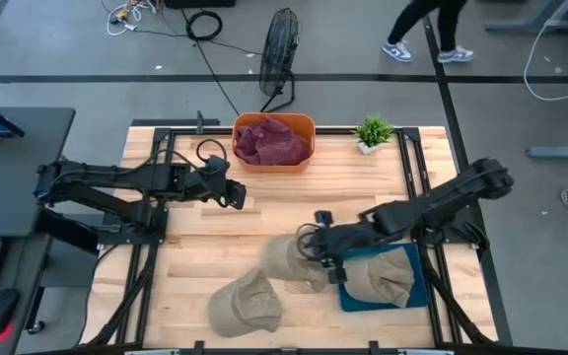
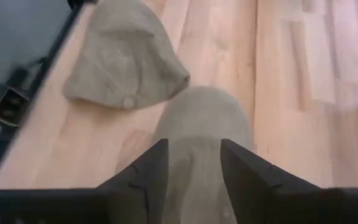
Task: Pick & Place hat
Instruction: Put the top brown cap into the blue bin
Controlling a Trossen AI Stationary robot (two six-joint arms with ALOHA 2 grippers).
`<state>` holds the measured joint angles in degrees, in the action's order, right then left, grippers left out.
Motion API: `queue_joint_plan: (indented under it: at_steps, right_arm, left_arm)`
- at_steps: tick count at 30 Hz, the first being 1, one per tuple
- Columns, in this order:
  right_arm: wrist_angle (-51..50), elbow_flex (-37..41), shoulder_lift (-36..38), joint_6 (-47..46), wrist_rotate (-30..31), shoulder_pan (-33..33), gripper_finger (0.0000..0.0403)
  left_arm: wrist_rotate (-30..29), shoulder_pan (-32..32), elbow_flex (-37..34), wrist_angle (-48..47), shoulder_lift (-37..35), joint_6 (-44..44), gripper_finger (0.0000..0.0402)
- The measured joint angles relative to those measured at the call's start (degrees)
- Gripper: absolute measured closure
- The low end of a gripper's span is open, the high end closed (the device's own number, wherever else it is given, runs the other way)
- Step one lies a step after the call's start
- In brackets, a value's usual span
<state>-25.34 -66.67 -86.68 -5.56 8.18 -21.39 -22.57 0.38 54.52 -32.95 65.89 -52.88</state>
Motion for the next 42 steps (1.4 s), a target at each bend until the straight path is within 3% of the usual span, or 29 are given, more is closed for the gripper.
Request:
queue_joint_plan:
  at_steps: [8, 18, 21, 26, 28, 35, 42]
  right_arm:
    - [2.1, 0.2, -12.2, -6.2, 3.5, 4.5, 0.0252]
    - [4.1, 0.2, -21.1, -10.4, -0.9, 6.3, 0.0255]
    - [4.6, 0.2, -22.3, -10.5, -1.1, 6.3, 0.0277]
    - [4.8, 0.1, -22.7, -10.5, -1.6, 6.3, 0.0375]
    - [4.6, 0.2, -22.3, -10.5, -1.8, 6.3, 0.0393]
    - [3.5, -2.0, -21.6, -11.4, -6.3, 6.1, 0.0398]
    - [0.0, -8.3, -20.8, -8.1, -6.3, 5.2, 0.0367]
  left_arm:
    - [0.0, 0.0, 0.0, 0.6, 0.0, 1.1, 0.0301]
    - [0.0, 0.0, 0.0, 1.2, 0.0, 3.6, 0.0301]
    - [0.0, 0.0, 0.0, 1.4, 0.0, 4.1, 0.0301]
    - [0.0, 0.0, 0.0, 1.4, 0.0, 4.1, 0.0301]
    - [0.0, 0.0, 0.0, 1.4, 0.0, 4.2, 0.0301]
    - [0.3, 0.0, 0.0, 1.4, 0.0, 4.2, 0.0301]
    - [2.1, 0.0, 0.0, 1.3, 0.1, 4.2, 0.0301]
